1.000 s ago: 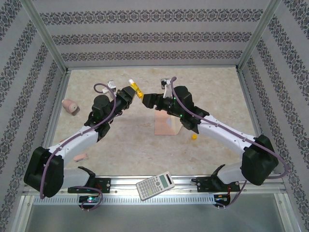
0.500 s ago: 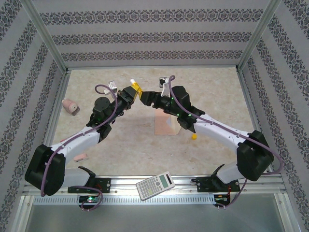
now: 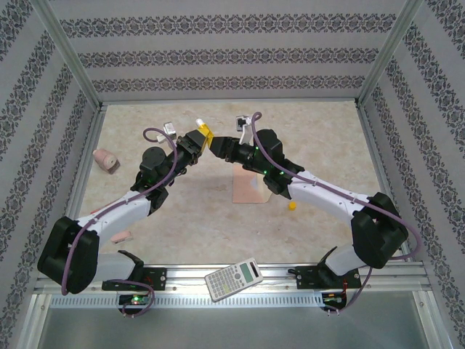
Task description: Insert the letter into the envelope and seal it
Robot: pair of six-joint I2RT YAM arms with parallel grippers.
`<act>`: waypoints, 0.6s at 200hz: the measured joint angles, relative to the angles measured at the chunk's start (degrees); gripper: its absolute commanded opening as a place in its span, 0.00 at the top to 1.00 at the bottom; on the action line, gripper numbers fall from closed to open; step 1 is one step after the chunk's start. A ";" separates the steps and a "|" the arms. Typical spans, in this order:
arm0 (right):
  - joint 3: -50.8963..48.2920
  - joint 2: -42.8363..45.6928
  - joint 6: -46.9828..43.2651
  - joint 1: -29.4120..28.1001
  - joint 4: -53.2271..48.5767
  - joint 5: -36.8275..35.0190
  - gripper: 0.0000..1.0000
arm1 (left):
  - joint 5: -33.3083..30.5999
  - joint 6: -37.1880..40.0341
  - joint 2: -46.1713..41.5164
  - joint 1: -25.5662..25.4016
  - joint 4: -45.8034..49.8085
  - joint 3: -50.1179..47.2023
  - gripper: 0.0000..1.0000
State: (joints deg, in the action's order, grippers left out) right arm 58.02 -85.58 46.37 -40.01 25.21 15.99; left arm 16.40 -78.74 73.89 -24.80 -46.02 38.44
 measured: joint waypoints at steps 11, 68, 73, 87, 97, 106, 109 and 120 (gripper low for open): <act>0.00 -0.26 0.09 0.00 0.35 0.02 0.56 | 0.00 -0.02 0.13 0.00 -0.35 -0.02 1.00; 0.00 -0.96 0.44 0.00 0.92 0.15 0.61 | -0.07 -0.04 0.87 -0.31 -1.16 -0.09 1.00; 0.00 -0.96 0.44 0.00 0.98 0.13 0.62 | -0.15 -0.07 0.92 -0.33 -1.22 -0.09 1.00; 0.00 -0.96 0.44 0.00 1.05 0.13 0.65 | -0.20 -0.07 1.07 -0.35 -1.27 -0.09 1.00; 0.00 -0.96 0.44 0.00 1.07 0.13 0.65 | -0.17 -0.17 1.14 -0.35 -1.33 -0.09 1.00; 0.00 -0.96 0.44 0.00 1.18 0.13 0.67 | -0.20 -0.22 1.18 -0.35 -1.44 -0.13 1.00; 0.00 -0.96 0.42 0.00 1.20 0.13 0.67 | -0.20 -0.24 1.18 -0.35 -1.51 -0.15 1.00; 0.00 -0.94 0.42 -0.02 1.22 0.13 0.68 | -0.22 -0.24 1.18 -0.35 -1.70 -0.28 1.00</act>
State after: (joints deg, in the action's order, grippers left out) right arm 58.02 -86.52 46.78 -40.03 26.44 16.12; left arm 16.19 -78.98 75.07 -25.15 -47.72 38.15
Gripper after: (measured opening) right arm 0.331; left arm 0.191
